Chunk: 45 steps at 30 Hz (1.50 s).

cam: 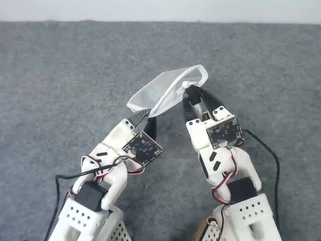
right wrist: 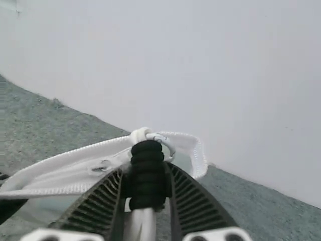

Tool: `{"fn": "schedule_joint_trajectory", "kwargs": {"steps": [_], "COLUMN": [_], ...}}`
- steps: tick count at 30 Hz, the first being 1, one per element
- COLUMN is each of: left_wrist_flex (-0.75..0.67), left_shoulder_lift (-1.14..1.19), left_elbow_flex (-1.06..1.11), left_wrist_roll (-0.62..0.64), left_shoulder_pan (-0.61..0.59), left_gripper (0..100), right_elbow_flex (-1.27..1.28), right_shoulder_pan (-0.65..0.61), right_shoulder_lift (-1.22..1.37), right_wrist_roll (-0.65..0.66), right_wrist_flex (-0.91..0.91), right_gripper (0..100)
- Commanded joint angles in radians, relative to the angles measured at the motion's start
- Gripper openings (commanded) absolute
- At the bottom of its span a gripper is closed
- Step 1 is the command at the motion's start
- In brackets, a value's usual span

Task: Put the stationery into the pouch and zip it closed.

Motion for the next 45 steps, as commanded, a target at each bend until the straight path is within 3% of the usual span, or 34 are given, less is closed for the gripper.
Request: {"fn": "schedule_joint_trajectory", "kwargs": {"steps": [1, 13, 27, 36, 38, 45], "left_wrist_flex": [-0.005, -0.005, -0.005, -0.006, -0.017, -0.032], "left_shoulder_lift": [-0.008, -0.008, -0.008, -0.008, -0.008, -0.008], "left_elbow_flex": [-0.007, -0.007, -0.007, -0.008, -0.008, -0.013], "left_wrist_roll": [0.015, 0.015, 0.015, 0.015, 0.021, 0.25], "left_shoulder_pan": [-0.017, -0.018, -0.018, -0.012, -0.011, -0.02], "left_gripper": [1, 1, 1, 2, 6, 25], "right_elbow_flex": [-0.101, -0.216, -0.35, -0.33, -0.321, -0.264], "right_shoulder_pan": [0.076, 0.177, 0.292, 0.16, 0.108, -0.058], "right_shoulder_lift": [0.016, 0.354, 0.565, 0.489, 0.446, 0.285], "right_wrist_roll": [-0.006, -0.015, -0.072, -0.002, 0.026, 0.1], "right_wrist_flex": [-0.044, -0.191, -0.197, -0.105, -0.059, 0.021], "right_gripper": [0.6, 0.6, 0.6, 0.6, 0.6, 0.6]}}
